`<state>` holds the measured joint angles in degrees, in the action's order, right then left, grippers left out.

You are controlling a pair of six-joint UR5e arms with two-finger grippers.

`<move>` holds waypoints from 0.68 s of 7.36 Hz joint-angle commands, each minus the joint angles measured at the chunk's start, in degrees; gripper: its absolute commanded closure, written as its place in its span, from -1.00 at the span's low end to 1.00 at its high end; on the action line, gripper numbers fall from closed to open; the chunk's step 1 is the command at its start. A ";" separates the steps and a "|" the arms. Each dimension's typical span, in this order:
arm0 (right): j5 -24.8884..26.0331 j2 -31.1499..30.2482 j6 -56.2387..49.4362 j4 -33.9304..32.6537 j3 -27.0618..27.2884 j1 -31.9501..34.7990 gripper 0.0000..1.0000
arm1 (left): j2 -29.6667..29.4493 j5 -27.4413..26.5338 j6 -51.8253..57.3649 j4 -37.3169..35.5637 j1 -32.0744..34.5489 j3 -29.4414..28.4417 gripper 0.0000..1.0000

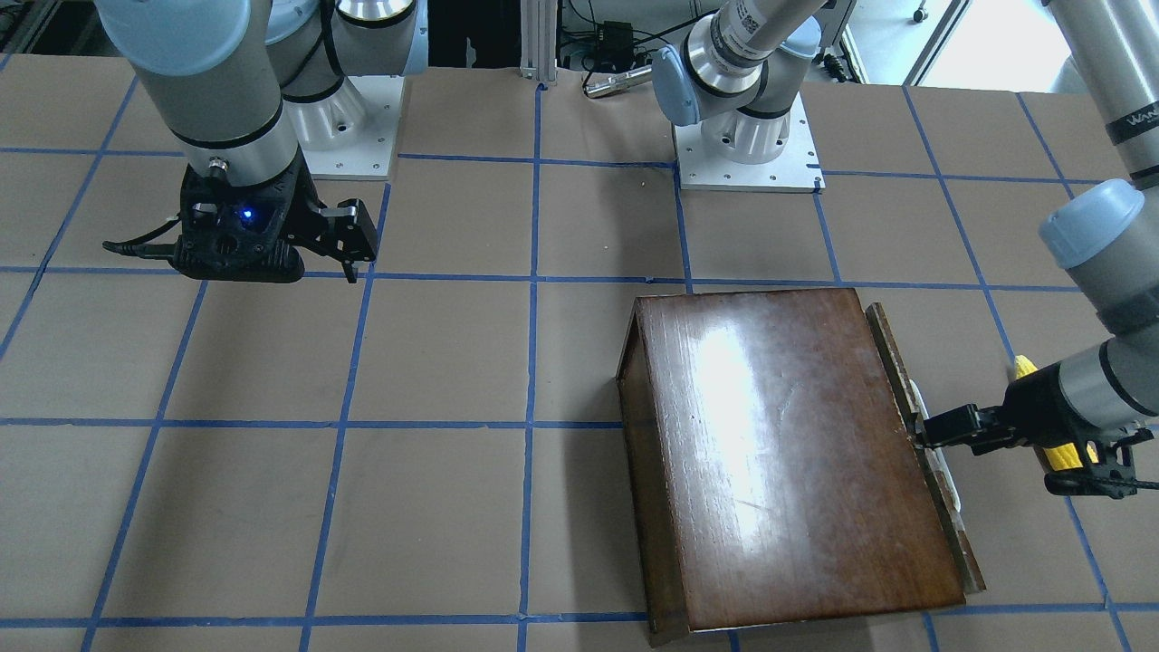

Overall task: Open drawer and put corn inside
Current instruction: 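Pull the drawer outward from the cabinet with the left gripper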

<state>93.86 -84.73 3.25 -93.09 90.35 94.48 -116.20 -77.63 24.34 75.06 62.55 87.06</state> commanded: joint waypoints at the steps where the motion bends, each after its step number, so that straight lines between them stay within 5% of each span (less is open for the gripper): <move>1: 0.00 0.00 0.00 0.01 0.00 0.00 -1.00 | 0.01 -0.06 0.01 0.00 -0.42 -0.23 -1.00; 5: 0.00 0.00 0.00 -0.08 0.00 0.00 -1.00 | -0.08 -0.24 0.80 0.00 -1.65 -0.40 -1.00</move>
<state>93.87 -84.73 3.25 -93.09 90.35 94.48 -116.27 -77.74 25.01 75.06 61.04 86.70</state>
